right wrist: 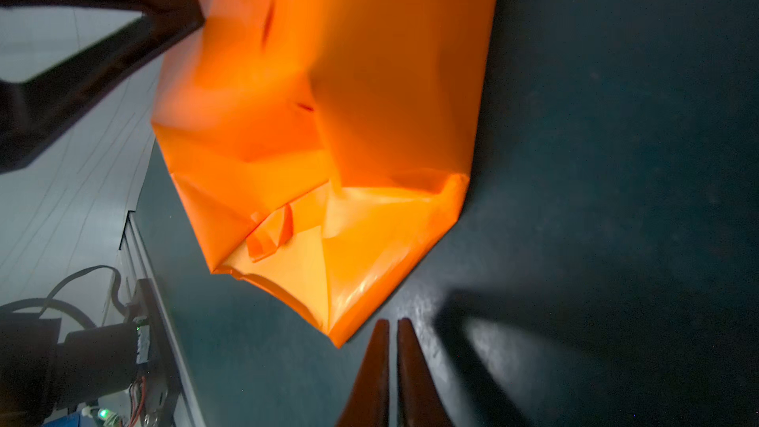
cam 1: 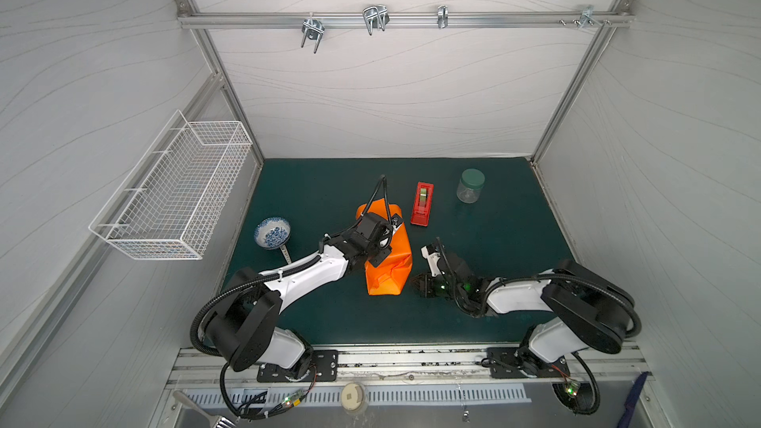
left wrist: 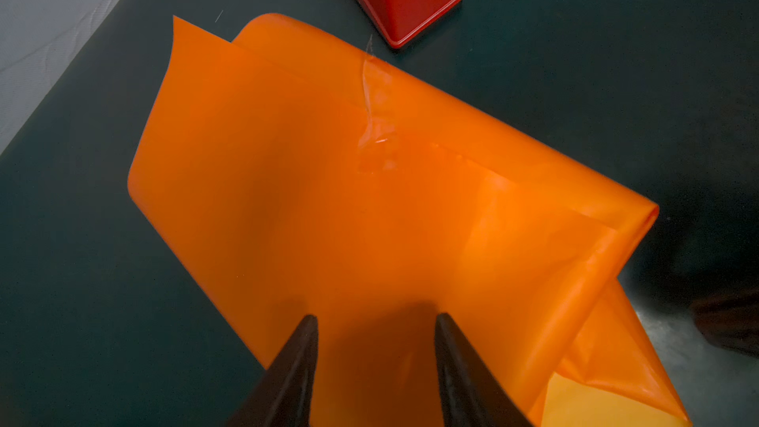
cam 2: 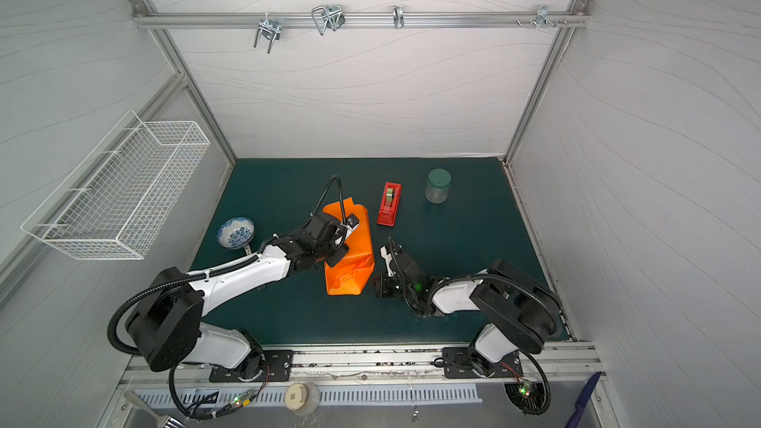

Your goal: Wrap the gift box in paper

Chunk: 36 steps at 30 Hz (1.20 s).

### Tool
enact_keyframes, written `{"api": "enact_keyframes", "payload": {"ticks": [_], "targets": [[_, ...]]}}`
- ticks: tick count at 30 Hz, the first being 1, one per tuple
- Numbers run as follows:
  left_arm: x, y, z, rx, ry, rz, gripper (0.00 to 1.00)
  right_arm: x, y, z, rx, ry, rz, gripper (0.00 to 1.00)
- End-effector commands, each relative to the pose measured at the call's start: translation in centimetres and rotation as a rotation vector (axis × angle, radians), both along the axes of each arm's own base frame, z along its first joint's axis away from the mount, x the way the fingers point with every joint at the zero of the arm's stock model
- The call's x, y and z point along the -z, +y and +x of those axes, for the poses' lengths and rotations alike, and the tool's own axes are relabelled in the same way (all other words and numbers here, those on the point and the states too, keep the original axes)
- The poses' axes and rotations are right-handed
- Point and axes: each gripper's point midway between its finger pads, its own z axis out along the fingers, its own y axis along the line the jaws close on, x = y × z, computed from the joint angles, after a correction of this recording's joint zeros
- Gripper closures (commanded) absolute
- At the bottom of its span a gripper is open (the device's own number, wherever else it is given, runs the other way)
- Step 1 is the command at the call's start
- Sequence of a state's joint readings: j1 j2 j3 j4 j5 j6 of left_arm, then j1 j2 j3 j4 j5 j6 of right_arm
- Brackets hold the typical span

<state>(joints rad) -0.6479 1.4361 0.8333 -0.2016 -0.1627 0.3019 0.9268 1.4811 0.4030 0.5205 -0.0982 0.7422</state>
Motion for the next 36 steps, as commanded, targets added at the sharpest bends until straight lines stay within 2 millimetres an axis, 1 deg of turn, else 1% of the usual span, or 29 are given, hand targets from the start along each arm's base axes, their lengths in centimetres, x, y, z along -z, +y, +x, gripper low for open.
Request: {"api": "enact_keyframes", "payload": {"ticks": [1,5,12,18,23,25,28,32,36], "targets": [[2.3,0.6,-0.8,0.008,0.067,0.039,0.52,0.1,-0.6,0.5,0.005,-0.012,-0.047,0.90],[2.3,0.6,-0.8,0.008,0.068,0.039,0.52,0.5,0.0,1.9,0.013,-0.005,-0.049,0.91],[2.4,0.5,-0.8,0.011,0.071,0.038,0.52,1.3,1.3,3.7,0.028,-0.010,-0.048,0.92],[2.5,0.6,-0.8,0.011,0.072,0.041,0.52,1.6,1.5,4.3,0.038,-0.005,-0.045,0.92],[2.6,0.7,-0.8,0.009,0.073,0.040,0.52,2.1,1.5,4.3,0.040,0.006,-0.049,0.92],[2.7,0.7,-0.8,0.009,0.074,0.039,0.52,2.6,1.4,4.3,0.042,0.015,-0.063,0.92],[2.7,0.6,-0.8,0.010,0.075,0.037,0.52,3.1,1.4,3.6,0.030,0.037,-0.059,0.93],[2.7,0.6,-0.8,0.010,0.076,0.034,0.52,3.8,1.3,1.5,0.004,0.056,-0.081,0.93],[2.7,0.6,-0.8,0.008,0.075,0.035,0.52,4.4,1.4,-0.2,-0.021,0.071,-0.099,0.93]]}}
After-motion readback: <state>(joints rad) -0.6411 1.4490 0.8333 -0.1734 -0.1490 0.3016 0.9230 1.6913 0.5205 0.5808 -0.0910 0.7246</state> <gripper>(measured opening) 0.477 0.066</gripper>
